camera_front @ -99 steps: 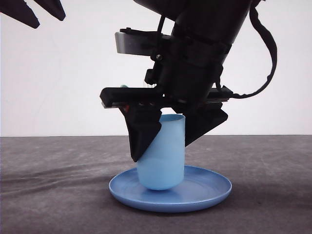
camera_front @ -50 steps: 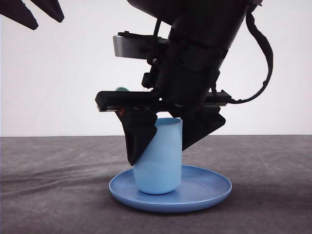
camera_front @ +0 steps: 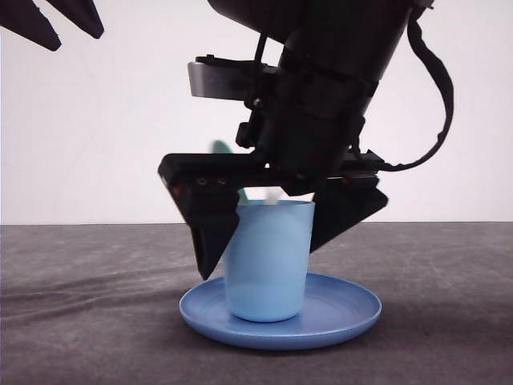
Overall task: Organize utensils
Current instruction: 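Open the right gripper and raise it off the cup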
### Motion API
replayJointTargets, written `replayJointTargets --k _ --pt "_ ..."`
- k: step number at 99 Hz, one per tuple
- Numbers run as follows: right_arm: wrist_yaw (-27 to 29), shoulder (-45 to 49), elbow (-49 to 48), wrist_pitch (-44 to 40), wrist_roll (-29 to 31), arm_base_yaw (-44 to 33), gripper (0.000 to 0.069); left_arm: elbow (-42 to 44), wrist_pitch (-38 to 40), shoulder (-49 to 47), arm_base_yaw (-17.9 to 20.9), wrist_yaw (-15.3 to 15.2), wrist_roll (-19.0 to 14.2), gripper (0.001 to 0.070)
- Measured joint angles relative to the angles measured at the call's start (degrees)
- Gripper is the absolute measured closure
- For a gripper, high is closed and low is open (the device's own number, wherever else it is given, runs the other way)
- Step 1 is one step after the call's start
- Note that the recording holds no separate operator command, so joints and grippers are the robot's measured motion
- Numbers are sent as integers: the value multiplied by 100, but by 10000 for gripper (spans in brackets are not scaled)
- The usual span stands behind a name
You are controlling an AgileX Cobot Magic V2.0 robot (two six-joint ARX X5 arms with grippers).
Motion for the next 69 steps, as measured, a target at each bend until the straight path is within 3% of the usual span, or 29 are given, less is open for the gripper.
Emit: replayJointTargets --k 20,48,69 --pt "2 -619 -2 -284 0 0 11 0 0 0 0 0 -2 436" --pt "35 -1991 129 -1434 0 2 11 0 -2 0 0 0 -2 436" --pt "573 -3283 470 -1574 -24 7 12 0 15 0 0 0 -70 436"
